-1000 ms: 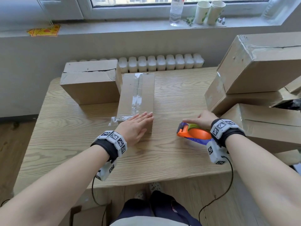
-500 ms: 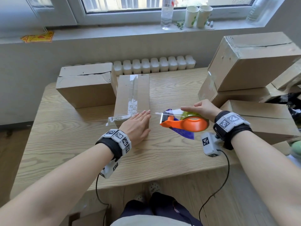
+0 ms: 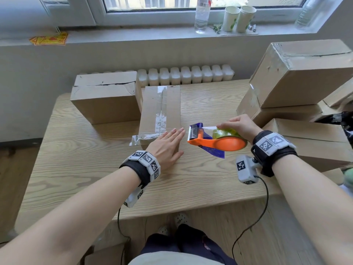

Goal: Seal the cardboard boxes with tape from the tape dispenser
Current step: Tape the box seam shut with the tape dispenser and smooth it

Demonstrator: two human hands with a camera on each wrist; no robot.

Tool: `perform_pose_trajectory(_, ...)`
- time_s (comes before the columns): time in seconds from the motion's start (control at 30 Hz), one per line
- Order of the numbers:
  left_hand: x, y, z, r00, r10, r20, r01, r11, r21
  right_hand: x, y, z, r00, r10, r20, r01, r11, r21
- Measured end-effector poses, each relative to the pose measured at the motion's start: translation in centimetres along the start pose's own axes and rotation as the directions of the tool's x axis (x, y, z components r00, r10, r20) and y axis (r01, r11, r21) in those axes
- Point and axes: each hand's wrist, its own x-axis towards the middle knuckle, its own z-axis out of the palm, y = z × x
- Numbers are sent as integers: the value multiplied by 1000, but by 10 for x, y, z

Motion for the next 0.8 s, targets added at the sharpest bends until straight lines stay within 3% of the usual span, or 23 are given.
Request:
perform_pose_trajectory(0.23, 3, 7, 2, 998, -55, 15, 55, 998, -12, 3, 3, 5, 999, -39, -30, 41, 998, 43)
perform_pose_trajectory(0.8, 3, 2, 1, 998, -16, 61, 13, 999, 49, 7, 7, 8, 995, -71, -63, 74, 996, 43)
